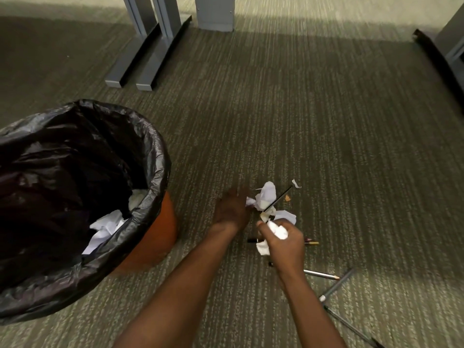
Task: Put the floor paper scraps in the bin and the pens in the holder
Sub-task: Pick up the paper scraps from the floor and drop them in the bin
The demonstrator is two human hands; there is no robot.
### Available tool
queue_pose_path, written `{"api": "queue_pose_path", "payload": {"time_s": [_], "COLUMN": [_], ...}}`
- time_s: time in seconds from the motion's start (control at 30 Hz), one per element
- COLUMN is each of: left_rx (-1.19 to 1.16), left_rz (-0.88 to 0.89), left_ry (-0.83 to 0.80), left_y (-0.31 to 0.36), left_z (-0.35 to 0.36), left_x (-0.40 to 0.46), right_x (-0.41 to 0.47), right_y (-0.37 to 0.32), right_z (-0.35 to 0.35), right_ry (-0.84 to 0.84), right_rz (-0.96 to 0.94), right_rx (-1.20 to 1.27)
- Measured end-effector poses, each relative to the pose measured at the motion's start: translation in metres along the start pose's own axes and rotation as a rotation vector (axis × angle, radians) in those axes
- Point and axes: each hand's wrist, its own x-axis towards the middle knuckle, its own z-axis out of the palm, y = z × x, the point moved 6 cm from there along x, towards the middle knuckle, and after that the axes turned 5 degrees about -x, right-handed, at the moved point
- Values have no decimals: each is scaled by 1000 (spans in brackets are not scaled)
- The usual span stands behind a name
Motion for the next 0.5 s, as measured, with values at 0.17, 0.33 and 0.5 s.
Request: {"api": "queue_pose_path", "payload": {"time_s": [0.17,0.33,0.5], "left_rx": [-242,-524,-884], "left_rz": [-38,-206,-224], "left_ry": [105,140,151], "left_y": [-6,8,57], "left_z": [0,-20,-89], "left_x": [-32,-66,-115], "right_x": [20,19,-2], "right_y": [-27,-45,-110], "right_z": [-4,5,15], "right_ry": [-40,-108,-232], "right_rz": [141,286,217], "right_rx": [412,630,836]}}
